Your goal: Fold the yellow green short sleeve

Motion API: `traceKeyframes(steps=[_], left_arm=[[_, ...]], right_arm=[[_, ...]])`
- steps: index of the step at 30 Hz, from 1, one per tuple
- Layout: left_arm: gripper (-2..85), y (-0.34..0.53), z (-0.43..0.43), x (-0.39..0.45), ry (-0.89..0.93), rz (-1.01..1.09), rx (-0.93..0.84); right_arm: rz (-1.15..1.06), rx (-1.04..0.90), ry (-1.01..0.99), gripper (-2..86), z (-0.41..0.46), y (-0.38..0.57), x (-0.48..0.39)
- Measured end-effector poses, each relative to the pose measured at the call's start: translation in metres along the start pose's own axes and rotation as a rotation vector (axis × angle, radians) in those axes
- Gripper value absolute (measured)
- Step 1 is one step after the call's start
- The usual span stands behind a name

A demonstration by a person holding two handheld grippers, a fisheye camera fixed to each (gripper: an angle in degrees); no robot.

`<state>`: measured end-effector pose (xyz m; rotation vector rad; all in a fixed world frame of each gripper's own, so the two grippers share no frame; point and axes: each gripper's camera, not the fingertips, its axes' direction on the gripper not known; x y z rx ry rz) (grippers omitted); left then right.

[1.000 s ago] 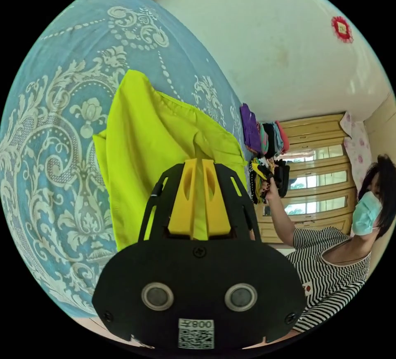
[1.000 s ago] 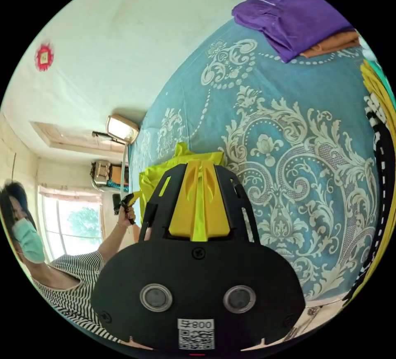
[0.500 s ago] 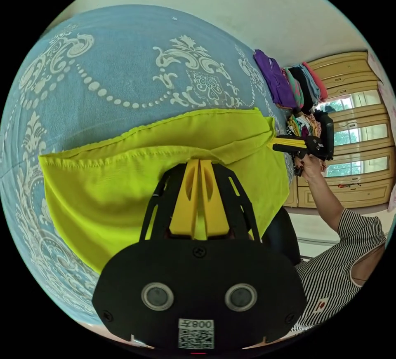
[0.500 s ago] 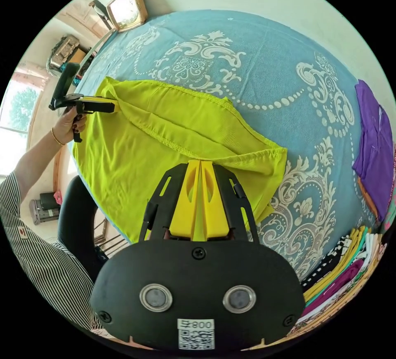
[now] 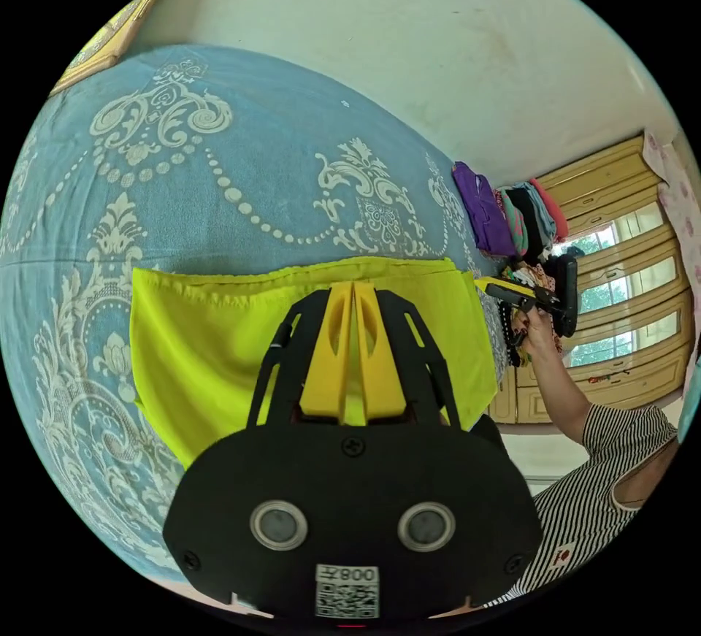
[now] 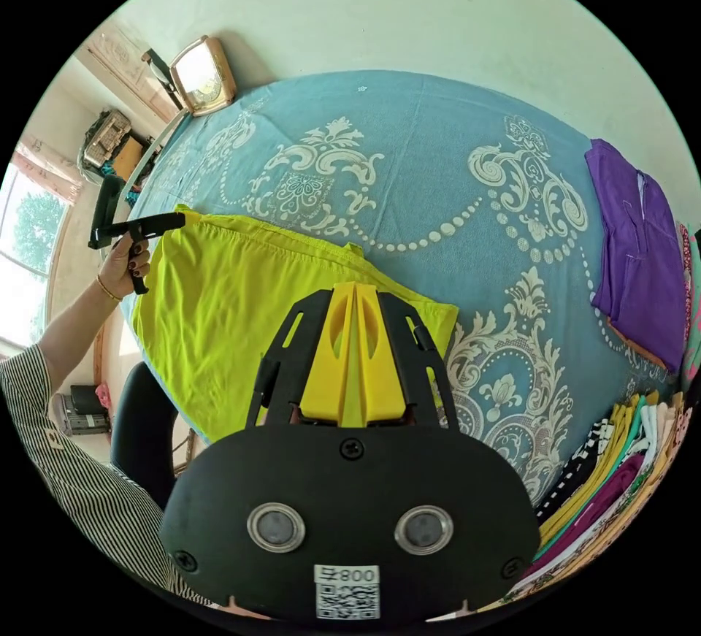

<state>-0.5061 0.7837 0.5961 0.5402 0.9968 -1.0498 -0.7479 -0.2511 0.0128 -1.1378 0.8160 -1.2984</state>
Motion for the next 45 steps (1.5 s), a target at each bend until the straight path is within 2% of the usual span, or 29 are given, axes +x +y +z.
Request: traceKeyframes(steps=[6,10,13,17,22,25,32,39,41,45], left_arm=[[0.2,0.042,-0.014,-0.001,-0.240,-0.031,-0.015],[0.3,0.040,-0.016,-0.006,-0.195,-0.106,0.011],[0.4,0.035,-0.024,0.017,-0.186,-0.025,0.041],[0.9,0.023,-0.007,0.044,-0.268,0.063,-0.029],[0.9,0.009,0.028,0.058,-0.305,0.067,-0.119],[0.5,0.006,0.028,0.066,-0.299,0.064,-0.107],[0.2,0.006,0.002,0.104,-0.270,0.117,0.023],[0.3,-0.012,0.006,0.123,-0.253,0.104,0.064],[0.5,-0.015,0.020,0.135,-0.221,0.145,0.026],[0.9,-0.021,0.054,0.157,-0.235,0.201,-0.081]], right_arm=[[-0.055,-0.019,-0.009,0.1,-0.009,0.062,-0.032],[0.006,-0.103,0.004,0.1,0.014,0.065,-0.021],[0.040,-0.020,-0.037,0.2,-0.009,0.059,-0.016],[0.034,0.022,0.078,0.8,-0.025,0.048,-0.019],[0.061,-0.008,0.074,2.7,-0.013,0.037,-0.016],[0.071,-0.056,0.096,2.1,-0.001,0.038,-0.015],[0.071,0.057,0.087,0.4,-0.036,0.064,-0.013],[0.096,0.123,0.074,0.7,-0.062,0.074,0.000],[0.087,0.112,0.029,1.4,-0.059,0.074,0.004],[0.085,0.077,0.081,4.3,-0.049,0.074,0.004]])
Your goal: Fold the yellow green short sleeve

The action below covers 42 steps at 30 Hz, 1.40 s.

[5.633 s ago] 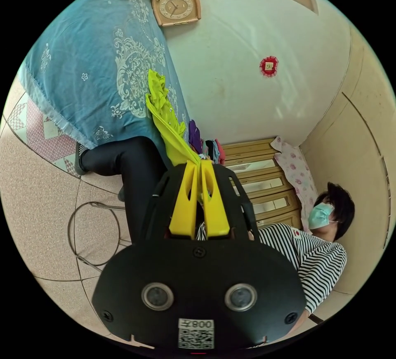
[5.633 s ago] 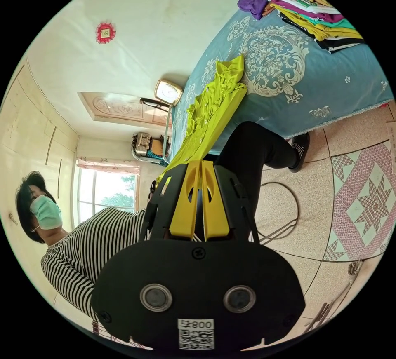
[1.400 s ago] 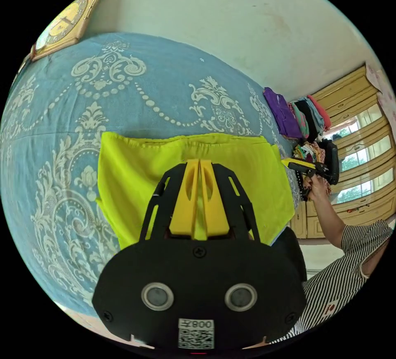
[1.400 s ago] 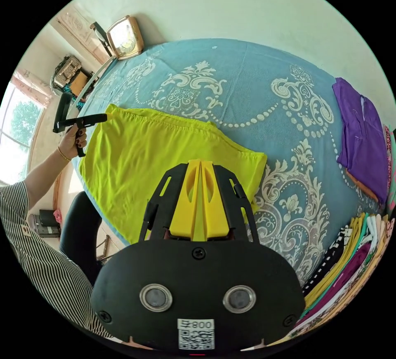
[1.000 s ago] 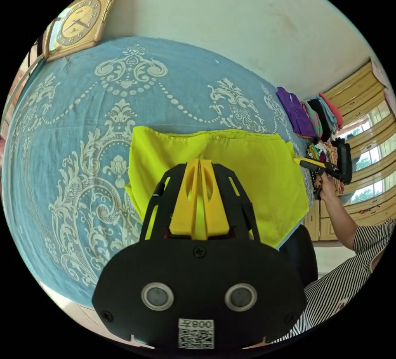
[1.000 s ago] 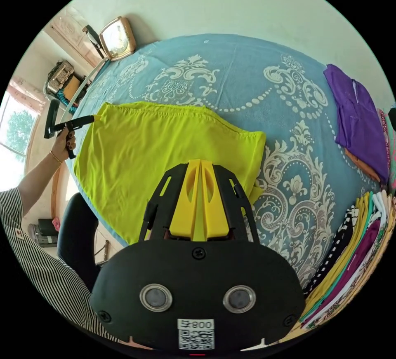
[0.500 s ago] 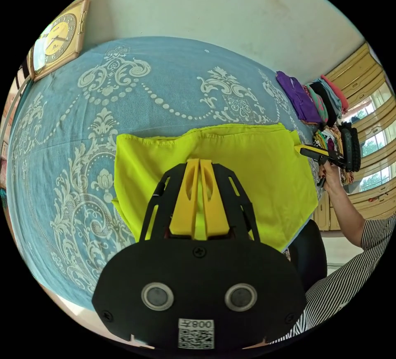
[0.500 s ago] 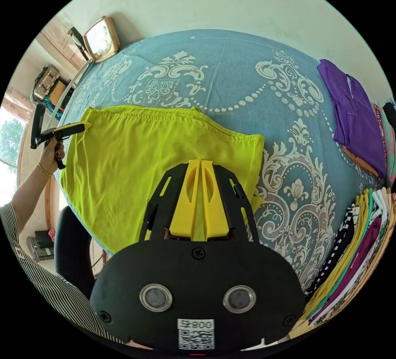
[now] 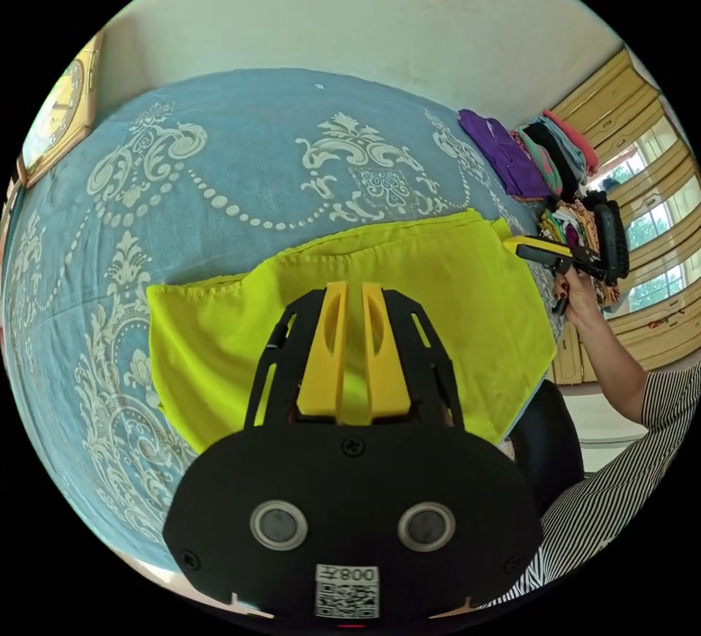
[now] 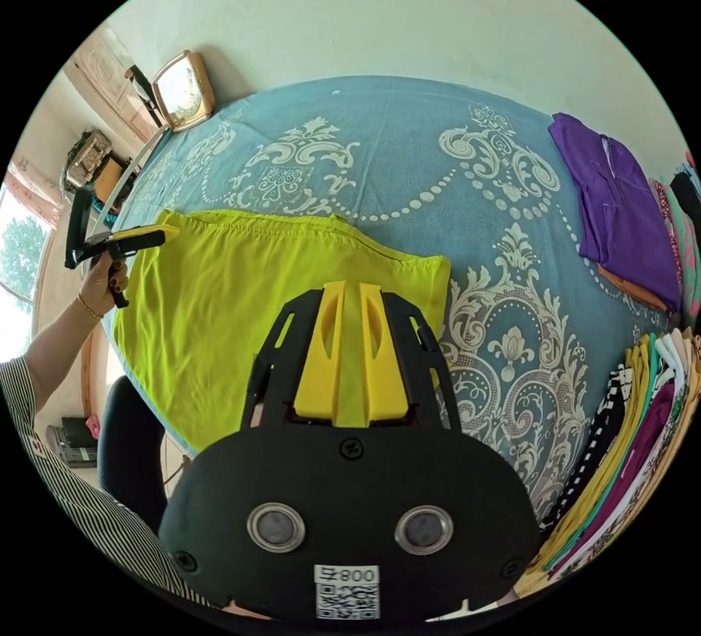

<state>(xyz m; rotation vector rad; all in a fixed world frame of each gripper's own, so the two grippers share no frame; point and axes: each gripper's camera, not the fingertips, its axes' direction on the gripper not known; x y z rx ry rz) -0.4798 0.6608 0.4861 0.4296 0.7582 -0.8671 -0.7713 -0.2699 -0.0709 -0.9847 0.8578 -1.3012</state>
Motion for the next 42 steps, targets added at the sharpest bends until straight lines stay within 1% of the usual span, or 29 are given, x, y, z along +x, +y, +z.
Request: traceKeyframes(steps=[3,4,7,10,16,19,23,27,29,32,37,42], left_arm=[[0.9,-0.010,0.024,0.018,-0.062,0.030,-0.096],[0.9,-0.011,0.023,0.024,-0.080,0.044,-0.063],[0.6,-0.014,0.019,0.029,-0.056,0.023,-0.062],[0.4,-0.012,0.004,0.036,-0.031,0.012,-0.004],[0.3,-0.016,-0.020,0.057,-0.009,0.036,0.100],[0.4,-0.023,-0.018,0.063,-0.027,0.039,0.093],[0.8,-0.026,-0.002,0.056,-0.048,-0.019,0.019],[2.0,-0.015,-0.020,0.067,-0.030,-0.021,0.098],[3.1,-0.012,-0.025,0.089,0.007,0.059,0.125],[4.0,-0.021,-0.011,0.118,0.033,0.159,0.069],[2.3,-0.031,0.020,0.131,-0.025,0.178,-0.047],[0.6,-0.020,0.002,0.124,0.028,0.140,0.000]], right_arm=[[0.007,-0.014,0.014,4.7,0.007,0.003,0.001],[0.012,-0.027,0.030,3.9,0.011,0.005,0.001],[0.009,-0.081,0.060,1.0,0.022,0.009,0.001],[0.003,-0.053,0.062,0.2,0.016,0.015,0.002],[0.048,0.066,0.022,0.2,-0.014,0.034,0.016],[0.071,0.109,0.014,0.3,-0.026,0.039,0.024],[0.065,0.066,0.005,0.4,-0.016,0.041,0.031],[0.056,0.047,-0.004,1.1,-0.012,0.047,0.034],[0.059,0.047,0.012,2.2,-0.010,0.053,0.038],[0.075,0.046,0.014,3.8,-0.007,0.059,0.042],[0.080,-0.020,0.037,3.4,0.008,0.063,0.043],[0.062,-0.016,0.050,0.8,0.007,0.072,0.043]])
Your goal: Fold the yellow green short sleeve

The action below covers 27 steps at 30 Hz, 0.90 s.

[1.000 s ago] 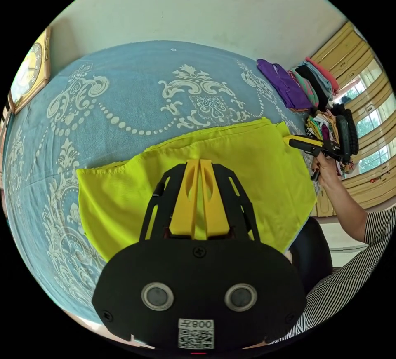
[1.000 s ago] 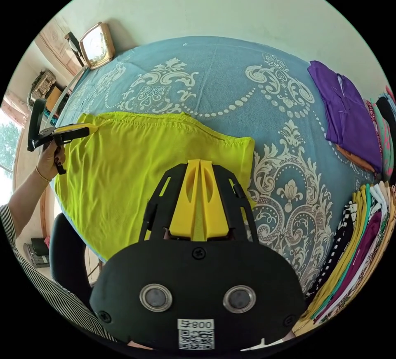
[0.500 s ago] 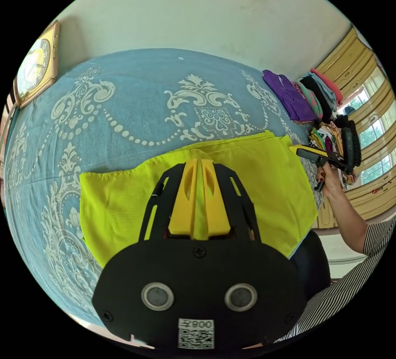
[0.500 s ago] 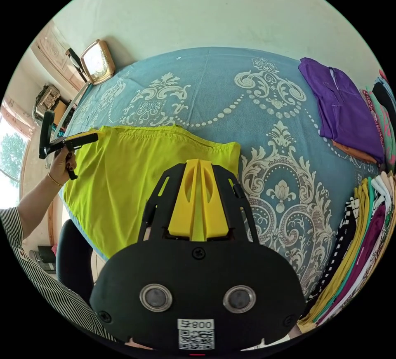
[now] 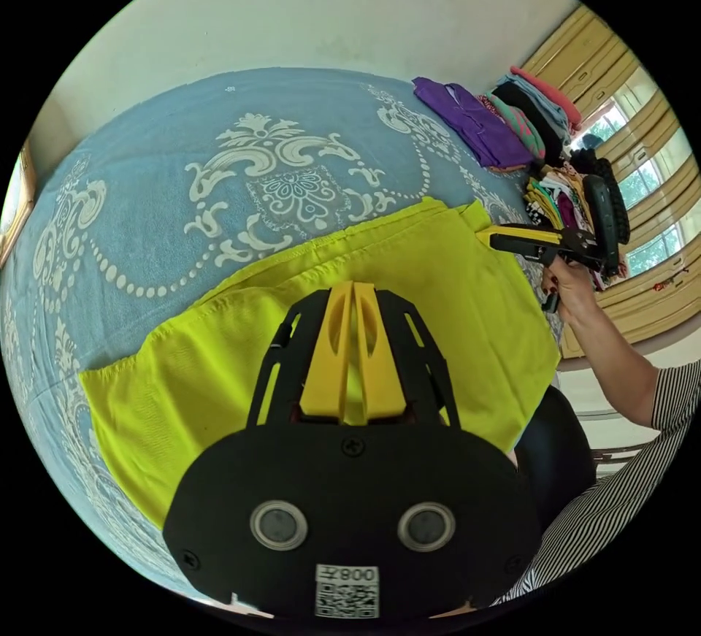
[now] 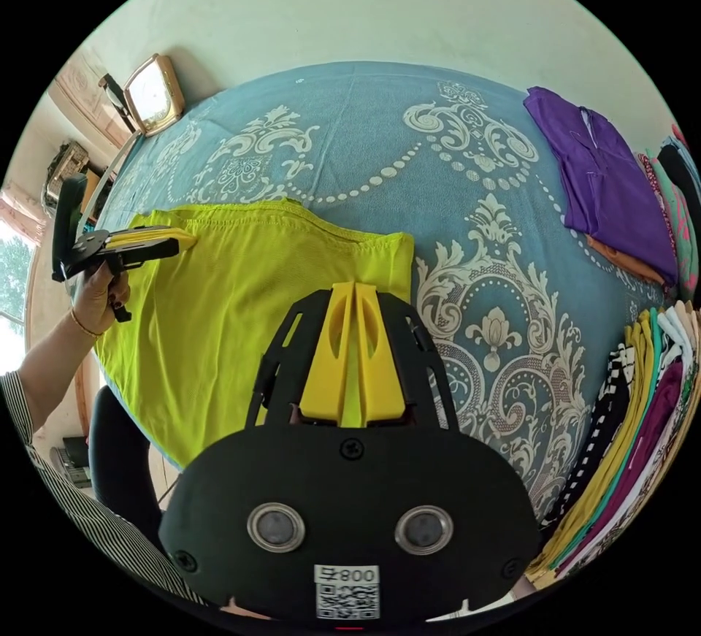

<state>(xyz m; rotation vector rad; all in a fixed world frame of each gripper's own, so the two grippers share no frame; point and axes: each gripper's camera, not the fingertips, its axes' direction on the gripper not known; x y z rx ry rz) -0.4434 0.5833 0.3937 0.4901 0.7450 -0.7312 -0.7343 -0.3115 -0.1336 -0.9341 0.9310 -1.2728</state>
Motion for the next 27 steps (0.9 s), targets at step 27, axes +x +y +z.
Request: traceKeyframes(steps=[27], left_arm=[[1.0,0.179,-0.161,-0.110,-0.093,-0.204,0.151]], right_arm=[[0.162,0.144,-0.140,-0.1,-0.043,0.091,0.047]])
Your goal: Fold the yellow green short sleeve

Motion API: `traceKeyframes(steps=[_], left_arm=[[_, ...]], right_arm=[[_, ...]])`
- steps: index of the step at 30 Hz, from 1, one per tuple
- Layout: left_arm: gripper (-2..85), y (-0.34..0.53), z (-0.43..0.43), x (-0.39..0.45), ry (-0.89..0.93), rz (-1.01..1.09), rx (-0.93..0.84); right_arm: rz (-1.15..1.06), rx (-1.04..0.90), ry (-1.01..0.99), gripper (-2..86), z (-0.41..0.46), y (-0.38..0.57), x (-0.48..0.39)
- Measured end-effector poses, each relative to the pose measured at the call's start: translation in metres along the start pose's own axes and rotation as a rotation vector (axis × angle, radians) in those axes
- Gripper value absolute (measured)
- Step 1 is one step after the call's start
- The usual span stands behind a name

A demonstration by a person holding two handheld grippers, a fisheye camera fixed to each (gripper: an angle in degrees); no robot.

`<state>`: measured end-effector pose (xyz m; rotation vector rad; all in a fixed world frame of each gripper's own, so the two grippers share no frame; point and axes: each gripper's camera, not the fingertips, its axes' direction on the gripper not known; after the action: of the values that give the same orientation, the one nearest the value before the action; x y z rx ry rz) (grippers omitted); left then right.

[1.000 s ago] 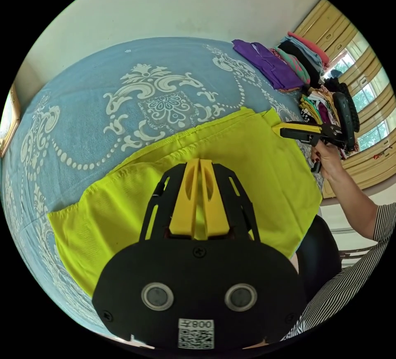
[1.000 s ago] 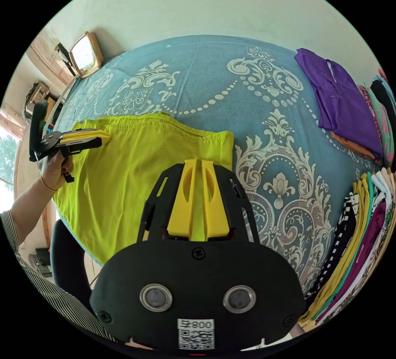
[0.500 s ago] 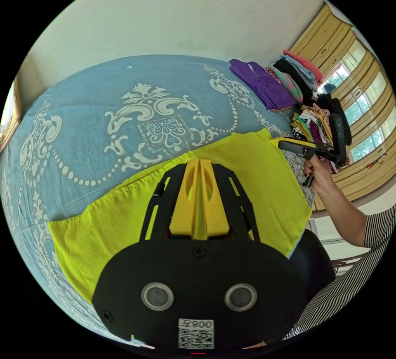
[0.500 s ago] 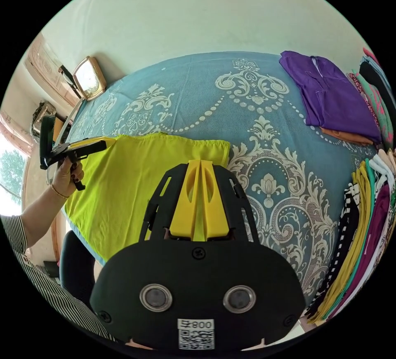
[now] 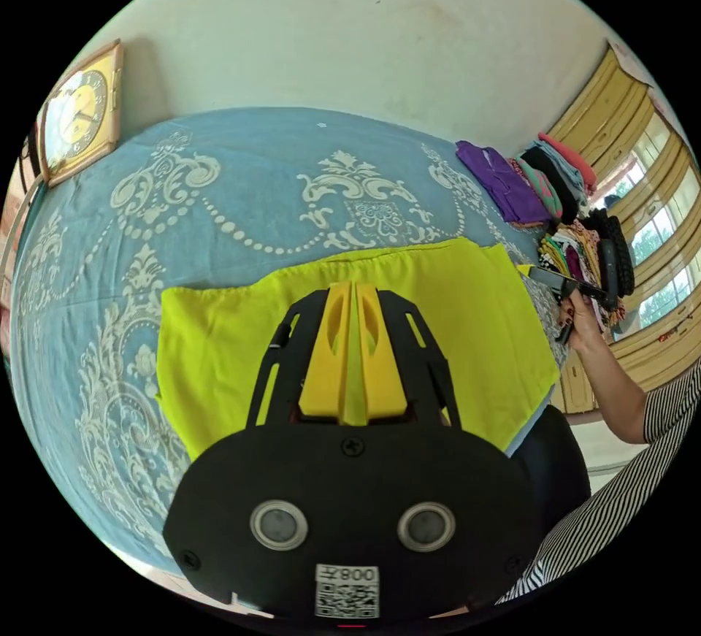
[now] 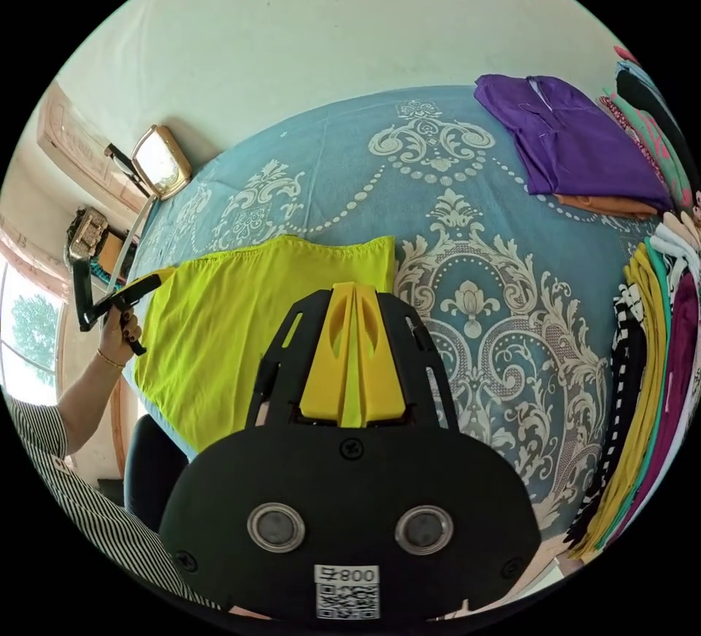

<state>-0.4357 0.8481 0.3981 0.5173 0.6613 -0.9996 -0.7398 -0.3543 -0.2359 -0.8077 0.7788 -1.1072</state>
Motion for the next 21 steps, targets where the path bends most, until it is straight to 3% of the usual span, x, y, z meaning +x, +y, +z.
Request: traceKeyframes(steps=[5,7,12,21], left_arm=[[0.6,0.022,0.003,-0.071,0.004,-0.118,-0.132],[0.6,0.030,-0.011,-0.084,0.004,-0.145,-0.120],[1.1,0.079,-0.088,-0.107,0.005,-0.107,-0.042],[7.8,0.276,-0.209,-0.217,0.120,-0.388,-0.052]], right_arm=[[-0.125,-0.100,0.019,-0.1,0.015,0.025,-0.031],[-0.125,-0.171,0.054,-0.2,0.033,0.026,-0.028],[-0.081,-0.113,-0.003,0.1,0.005,0.032,-0.016],[-0.002,-0.109,-0.123,1.1,-0.063,0.133,0.022]])
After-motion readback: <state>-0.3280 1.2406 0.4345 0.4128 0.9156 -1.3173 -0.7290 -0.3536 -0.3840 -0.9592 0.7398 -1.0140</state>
